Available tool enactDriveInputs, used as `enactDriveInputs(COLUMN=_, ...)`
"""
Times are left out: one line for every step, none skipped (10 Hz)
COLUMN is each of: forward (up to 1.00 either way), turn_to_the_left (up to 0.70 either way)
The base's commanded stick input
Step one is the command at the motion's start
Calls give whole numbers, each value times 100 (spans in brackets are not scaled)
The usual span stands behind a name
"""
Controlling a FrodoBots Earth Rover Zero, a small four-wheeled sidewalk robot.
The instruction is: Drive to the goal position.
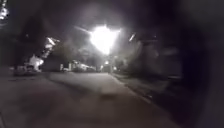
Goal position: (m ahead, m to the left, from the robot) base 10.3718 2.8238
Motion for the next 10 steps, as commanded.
enactDriveInputs(forward=70, turn_to_the_left=0)
enactDriveInputs(forward=70, turn_to_the_left=0)
enactDriveInputs(forward=70, turn_to_the_left=0)
enactDriveInputs(forward=70, turn_to_the_left=0)
enactDriveInputs(forward=70, turn_to_the_left=-8)
enactDriveInputs(forward=70, turn_to_the_left=-31)
enactDriveInputs(forward=70, turn_to_the_left=-11)
enactDriveInputs(forward=70, turn_to_the_left=-1)
enactDriveInputs(forward=70, turn_to_the_left=0)
enactDriveInputs(forward=70, turn_to_the_left=0)
